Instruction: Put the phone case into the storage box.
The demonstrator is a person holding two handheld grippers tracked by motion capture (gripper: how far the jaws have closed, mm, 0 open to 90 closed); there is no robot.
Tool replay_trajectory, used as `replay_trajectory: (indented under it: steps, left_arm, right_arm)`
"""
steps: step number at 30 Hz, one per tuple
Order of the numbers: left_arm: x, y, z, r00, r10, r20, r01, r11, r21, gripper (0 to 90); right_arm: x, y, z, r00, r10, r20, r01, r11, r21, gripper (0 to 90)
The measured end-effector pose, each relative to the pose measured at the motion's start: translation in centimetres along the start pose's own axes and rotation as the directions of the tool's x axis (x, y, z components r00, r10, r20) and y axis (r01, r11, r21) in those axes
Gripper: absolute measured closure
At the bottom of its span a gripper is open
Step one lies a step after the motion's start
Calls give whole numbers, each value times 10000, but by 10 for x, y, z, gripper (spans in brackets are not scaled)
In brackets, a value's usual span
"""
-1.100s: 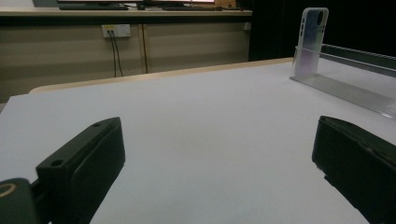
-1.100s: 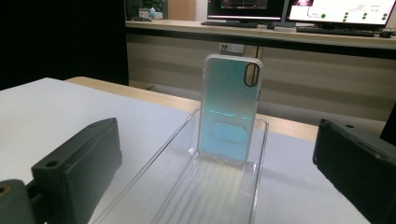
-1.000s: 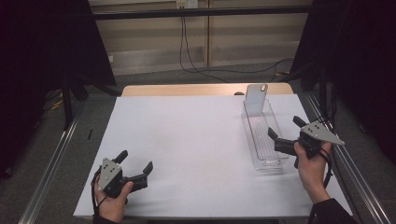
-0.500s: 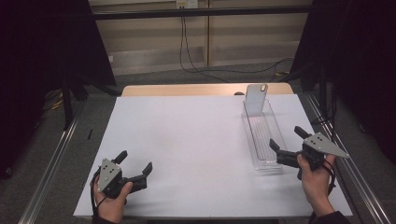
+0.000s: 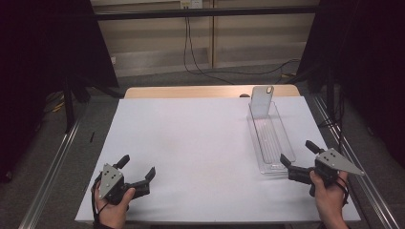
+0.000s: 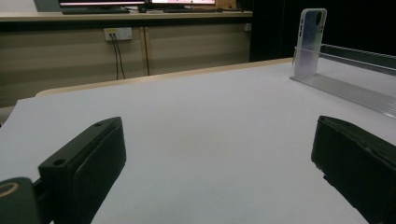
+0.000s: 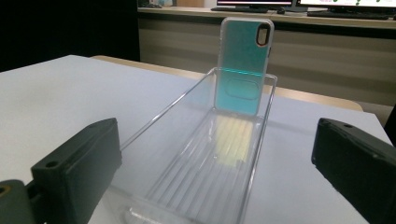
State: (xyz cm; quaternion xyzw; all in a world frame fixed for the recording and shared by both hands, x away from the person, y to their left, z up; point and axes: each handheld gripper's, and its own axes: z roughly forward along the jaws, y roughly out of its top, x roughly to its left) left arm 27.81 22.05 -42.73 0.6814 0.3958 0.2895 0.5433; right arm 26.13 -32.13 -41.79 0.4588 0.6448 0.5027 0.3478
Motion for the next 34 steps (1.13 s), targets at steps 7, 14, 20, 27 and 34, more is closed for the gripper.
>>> replay_trajectory:
  steps: [7,14,20,27,34]
  left_arm:
    - [-1,-1,-5,9999,95,-126,-94,10000,26,36]
    - [1,-3,-10,9996,-210,-186,211,9998,64,39]
    - [1,-5,-12,9993,-112,-365,120,9997,213,34]
    - [1,-5,-14,9990,-200,-402,209,9995,215,33]
    - [7,-5,-14,9965,-412,-727,426,9989,186,20]
  right_arm:
    - [0,-8,-12,9997,187,162,-187,9998,-1,8]
    - [-1,-17,-21,9987,326,384,-331,9994,130,8]
    - [1,-25,-24,9988,132,463,-151,9991,407,6]
    - [0,-29,-28,9984,292,493,-313,9986,430,0]
    - [2,-30,-24,9985,167,517,-202,9976,663,2]
